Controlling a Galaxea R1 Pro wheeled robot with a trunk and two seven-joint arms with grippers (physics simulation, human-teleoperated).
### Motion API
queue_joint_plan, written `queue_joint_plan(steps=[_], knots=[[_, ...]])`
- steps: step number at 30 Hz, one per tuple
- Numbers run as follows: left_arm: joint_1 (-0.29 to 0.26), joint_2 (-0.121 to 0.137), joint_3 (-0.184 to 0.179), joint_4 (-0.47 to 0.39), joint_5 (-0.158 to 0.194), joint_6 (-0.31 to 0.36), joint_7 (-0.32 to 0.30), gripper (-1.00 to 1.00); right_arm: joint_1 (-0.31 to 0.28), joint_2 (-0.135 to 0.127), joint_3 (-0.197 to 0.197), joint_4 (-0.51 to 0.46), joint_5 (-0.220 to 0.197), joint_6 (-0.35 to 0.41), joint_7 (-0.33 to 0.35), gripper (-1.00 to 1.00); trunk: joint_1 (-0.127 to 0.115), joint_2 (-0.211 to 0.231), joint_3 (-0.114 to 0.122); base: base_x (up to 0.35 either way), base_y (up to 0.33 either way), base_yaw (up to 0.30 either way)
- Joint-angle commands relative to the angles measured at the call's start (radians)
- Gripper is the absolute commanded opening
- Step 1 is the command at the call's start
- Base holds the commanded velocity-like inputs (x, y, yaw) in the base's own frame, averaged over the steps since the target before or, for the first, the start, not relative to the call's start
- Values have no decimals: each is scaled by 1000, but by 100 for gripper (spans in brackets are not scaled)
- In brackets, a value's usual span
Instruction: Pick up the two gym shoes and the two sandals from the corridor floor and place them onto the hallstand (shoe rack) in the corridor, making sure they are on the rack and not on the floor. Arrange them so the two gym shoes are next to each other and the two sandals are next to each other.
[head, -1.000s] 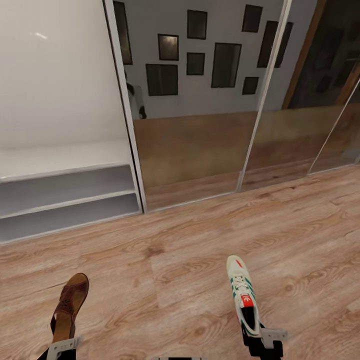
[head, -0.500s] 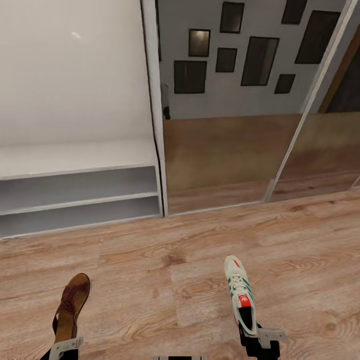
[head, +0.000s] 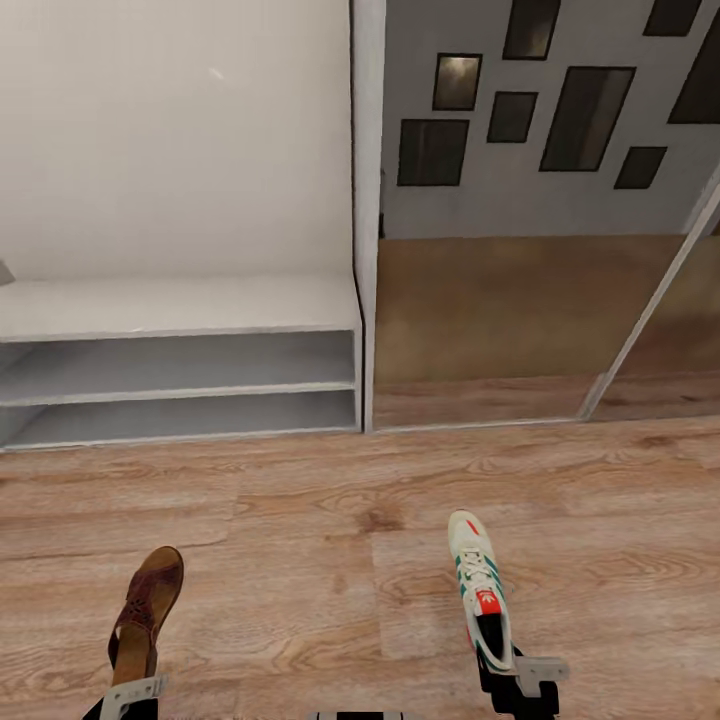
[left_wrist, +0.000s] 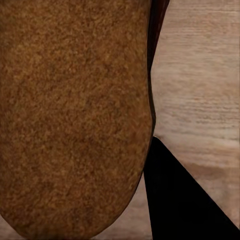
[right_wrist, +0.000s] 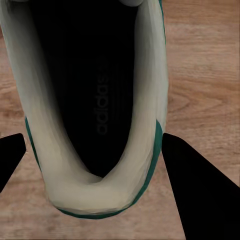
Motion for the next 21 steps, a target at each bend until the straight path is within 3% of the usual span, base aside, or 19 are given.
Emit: queue_joint_plan(steps=[1, 21], knots=[[-1, 0, 10, 1, -11, -3, -3, -100, 0, 0, -7, 1, 9, -3, 0, -100, 0, 0, -1, 0, 0, 275], [-1, 0, 11, 7, -9, -1, -5, -100, -1, 5, -8, -8, 6, -3, -2, -100, 0, 0, 10, 0, 0, 254]])
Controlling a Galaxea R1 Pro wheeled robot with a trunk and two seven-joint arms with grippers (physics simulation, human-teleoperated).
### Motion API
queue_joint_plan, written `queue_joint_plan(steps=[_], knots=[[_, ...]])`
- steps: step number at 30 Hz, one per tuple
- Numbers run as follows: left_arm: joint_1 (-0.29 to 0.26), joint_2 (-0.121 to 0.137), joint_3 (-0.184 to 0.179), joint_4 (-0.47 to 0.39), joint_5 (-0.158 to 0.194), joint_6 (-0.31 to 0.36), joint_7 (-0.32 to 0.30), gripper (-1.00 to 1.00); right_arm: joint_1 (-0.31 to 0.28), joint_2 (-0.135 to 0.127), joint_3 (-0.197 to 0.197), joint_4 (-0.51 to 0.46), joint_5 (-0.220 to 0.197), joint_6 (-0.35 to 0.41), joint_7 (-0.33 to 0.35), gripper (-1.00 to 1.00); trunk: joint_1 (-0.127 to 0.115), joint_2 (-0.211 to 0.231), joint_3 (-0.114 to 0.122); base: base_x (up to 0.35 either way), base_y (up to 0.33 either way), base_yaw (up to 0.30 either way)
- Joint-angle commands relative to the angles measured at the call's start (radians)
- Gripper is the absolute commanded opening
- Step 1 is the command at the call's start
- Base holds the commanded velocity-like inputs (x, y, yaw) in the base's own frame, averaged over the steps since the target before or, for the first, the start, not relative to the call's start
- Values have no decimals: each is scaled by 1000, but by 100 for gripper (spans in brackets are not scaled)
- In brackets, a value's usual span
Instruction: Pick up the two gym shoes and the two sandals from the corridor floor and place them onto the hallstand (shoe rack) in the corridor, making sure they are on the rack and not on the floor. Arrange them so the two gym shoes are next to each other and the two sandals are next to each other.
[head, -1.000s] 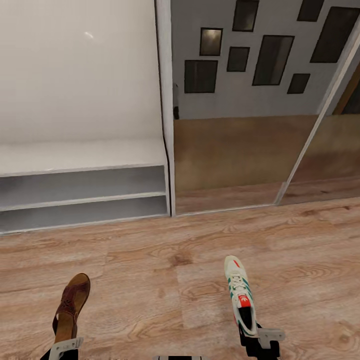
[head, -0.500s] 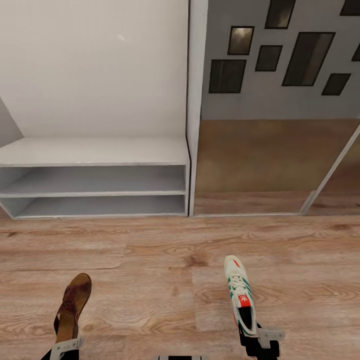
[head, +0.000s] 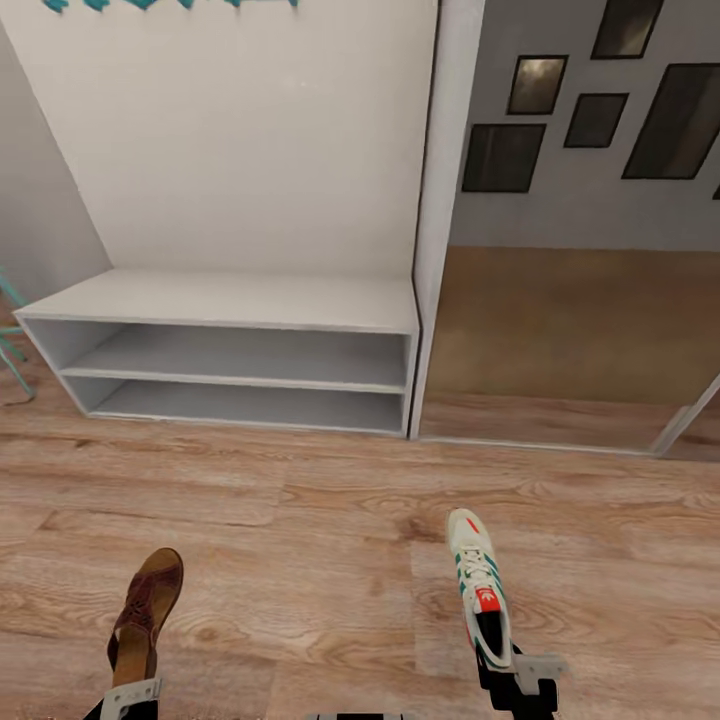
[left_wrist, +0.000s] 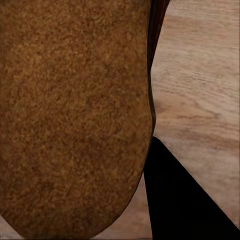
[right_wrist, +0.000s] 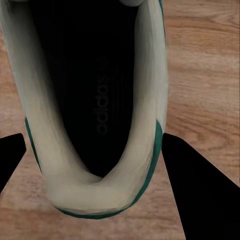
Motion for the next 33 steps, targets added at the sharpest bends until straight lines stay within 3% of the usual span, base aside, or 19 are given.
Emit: queue_joint_plan(steps=[1, 15, 24, 33], knots=[[-1, 0, 9, 1, -13, -3, -4, -100, 0, 0, -7, 1, 10, -4, -1, -100, 0, 0, 0, 0, 0, 224], [-1, -1, 7, 2, -15, -2, -4, -100, 0, 0, -8, 5, 11, -4, 0, -100, 0, 0, 15, 0, 0, 224], [0, -26, 6, 3, -19, -1, -5, -100, 0, 0, -6, 6, 12, -3, 1, -100, 0, 0, 21, 0, 0, 251], [0, -30, 8, 2, -14, -1, 5, -100, 0, 1, -6, 8, 12, -3, 1, -100, 0, 0, 26, 35, 2, 261]])
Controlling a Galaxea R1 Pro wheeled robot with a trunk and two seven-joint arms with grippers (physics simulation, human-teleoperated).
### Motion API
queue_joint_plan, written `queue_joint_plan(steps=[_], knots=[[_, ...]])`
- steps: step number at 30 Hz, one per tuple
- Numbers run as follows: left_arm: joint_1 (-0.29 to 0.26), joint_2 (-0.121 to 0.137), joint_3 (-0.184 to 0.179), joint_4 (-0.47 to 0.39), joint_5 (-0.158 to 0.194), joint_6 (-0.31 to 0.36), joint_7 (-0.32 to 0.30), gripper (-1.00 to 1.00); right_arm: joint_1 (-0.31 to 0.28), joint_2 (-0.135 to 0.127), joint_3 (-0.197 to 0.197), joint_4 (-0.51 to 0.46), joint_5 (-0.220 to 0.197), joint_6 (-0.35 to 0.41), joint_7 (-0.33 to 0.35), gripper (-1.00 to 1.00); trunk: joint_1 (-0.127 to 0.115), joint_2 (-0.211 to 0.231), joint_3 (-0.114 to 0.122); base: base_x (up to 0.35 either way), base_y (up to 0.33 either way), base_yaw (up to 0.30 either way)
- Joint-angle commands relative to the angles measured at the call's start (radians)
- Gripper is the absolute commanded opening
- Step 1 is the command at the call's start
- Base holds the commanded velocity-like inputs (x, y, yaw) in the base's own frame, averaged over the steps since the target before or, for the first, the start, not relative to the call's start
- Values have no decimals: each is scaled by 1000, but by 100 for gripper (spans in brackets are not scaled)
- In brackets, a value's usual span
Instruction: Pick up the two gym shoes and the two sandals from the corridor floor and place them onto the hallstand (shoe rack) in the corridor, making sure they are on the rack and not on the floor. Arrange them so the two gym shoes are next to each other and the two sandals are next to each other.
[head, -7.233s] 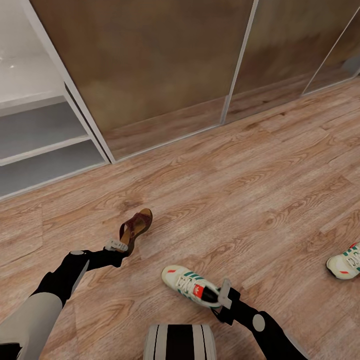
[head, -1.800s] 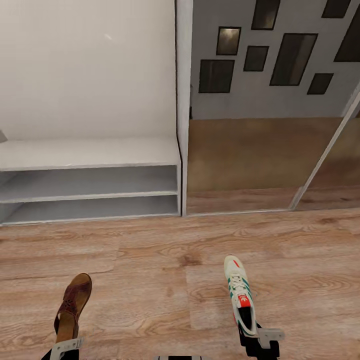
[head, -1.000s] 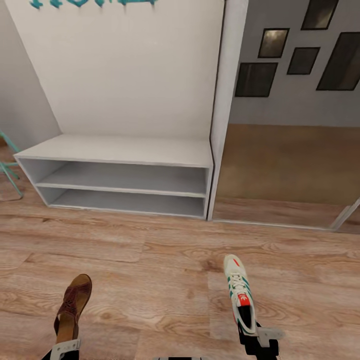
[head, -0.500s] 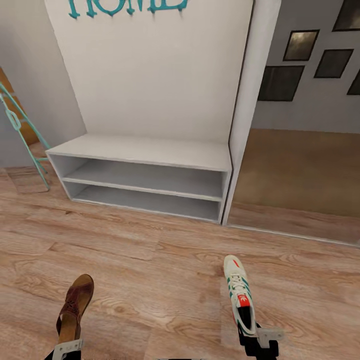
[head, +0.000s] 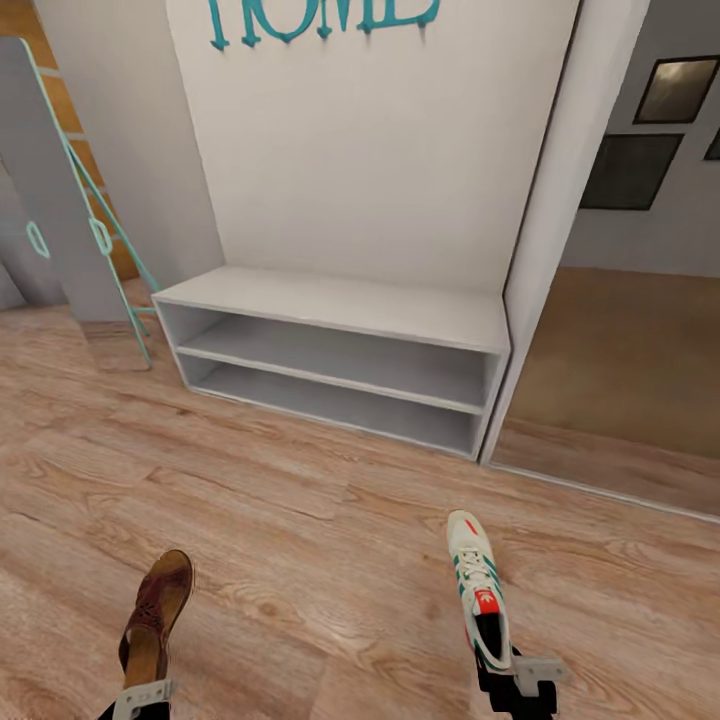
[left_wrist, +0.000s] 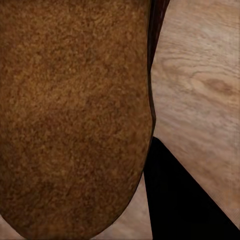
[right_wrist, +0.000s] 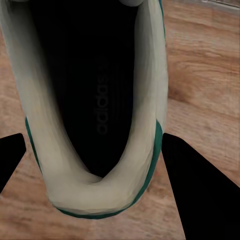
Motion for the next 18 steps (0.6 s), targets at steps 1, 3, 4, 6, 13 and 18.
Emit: queue_joint_plan(steps=[1, 3, 4, 6, 13, 18], knots=[[-1, 0, 10, 1, -10, -3, -2, -100, 0, 1, -7, 1, 10, -3, 0, -100, 0, 0, 0, 165, 43, 266], [-1, -1, 10, 2, -8, -3, 0, -100, 0, 3, -7, 1, 10, -3, 0, -100, 0, 0, 1, 221, 102, 268], [-1, -1, 10, 2, -8, -3, 0, -100, 0, 4, -7, 1, 10, -3, 0, -100, 0, 0, 1, 245, 129, 270], [-1, -2, 10, 3, -9, -3, 0, -100, 0, 7, -7, 1, 11, -3, 0, -100, 0, 0, 2, 263, 153, 272], [-1, -2, 10, 8, -11, -3, 0, -100, 0, 14, -7, 2, 13, -3, 1, -100, 0, 0, 2, 279, 177, 275], [-1, -2, 10, 8, -12, -3, 0, -100, 0, 15, -7, 2, 16, -3, 1, -100, 0, 0, 2, 286, 180, 277]])
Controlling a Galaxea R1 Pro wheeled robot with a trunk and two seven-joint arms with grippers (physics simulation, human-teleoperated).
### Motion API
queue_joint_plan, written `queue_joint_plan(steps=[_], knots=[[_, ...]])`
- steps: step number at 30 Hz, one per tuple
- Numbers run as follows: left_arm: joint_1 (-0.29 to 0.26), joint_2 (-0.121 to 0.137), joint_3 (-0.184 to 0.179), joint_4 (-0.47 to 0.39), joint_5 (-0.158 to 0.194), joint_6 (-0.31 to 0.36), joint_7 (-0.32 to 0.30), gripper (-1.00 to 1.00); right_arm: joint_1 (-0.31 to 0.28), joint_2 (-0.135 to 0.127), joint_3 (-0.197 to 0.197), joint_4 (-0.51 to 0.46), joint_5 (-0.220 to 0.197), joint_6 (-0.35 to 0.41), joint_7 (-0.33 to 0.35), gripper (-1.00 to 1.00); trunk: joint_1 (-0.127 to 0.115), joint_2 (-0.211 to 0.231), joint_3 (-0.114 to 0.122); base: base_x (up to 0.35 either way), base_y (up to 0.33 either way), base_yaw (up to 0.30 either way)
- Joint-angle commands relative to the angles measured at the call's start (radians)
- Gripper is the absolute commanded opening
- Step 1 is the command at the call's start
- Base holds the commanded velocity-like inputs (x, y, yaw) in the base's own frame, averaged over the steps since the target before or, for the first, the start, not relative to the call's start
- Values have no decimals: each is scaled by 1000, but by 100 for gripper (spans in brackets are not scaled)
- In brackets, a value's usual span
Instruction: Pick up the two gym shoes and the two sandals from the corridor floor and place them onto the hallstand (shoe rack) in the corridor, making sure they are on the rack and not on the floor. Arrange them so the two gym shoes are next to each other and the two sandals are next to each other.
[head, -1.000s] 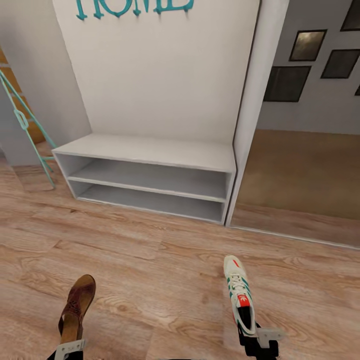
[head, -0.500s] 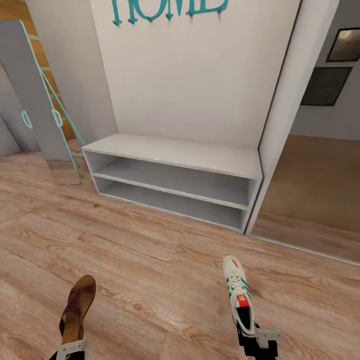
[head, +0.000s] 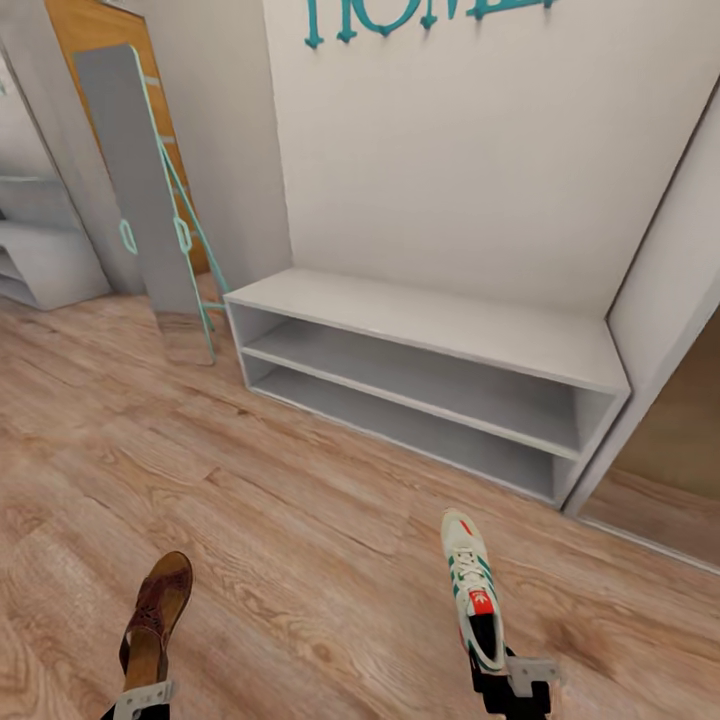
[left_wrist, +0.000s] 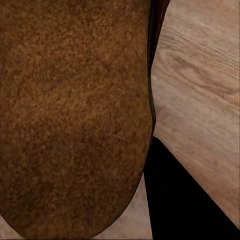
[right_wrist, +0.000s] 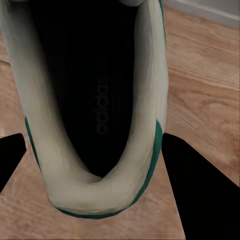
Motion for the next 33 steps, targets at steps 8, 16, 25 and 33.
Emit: queue_joint_plan(steps=[8, 16, 25, 33], knots=[[-1, 0, 12, 1, -6, -3, -2, -100, 0, 0, -6, 1, 10, -3, 0, -100, 0, 0, -1, 298, 154, 279], [-1, 0, 11, 1, -6, -3, -2, -100, 0, 1, -5, 1, 11, -3, 0, -100, 0, 0, -1, 302, 143, 279], [-1, 1, 11, 2, -10, -2, -5, -100, -1, 1, -5, 1, 10, -3, 0, -100, 0, 0, -1, 313, 90, 279], [-1, 1, 11, 1, -10, -2, -5, -100, 0, 3, -5, 1, 11, -3, 0, -100, 0, 0, -1, 320, 11, 279]])
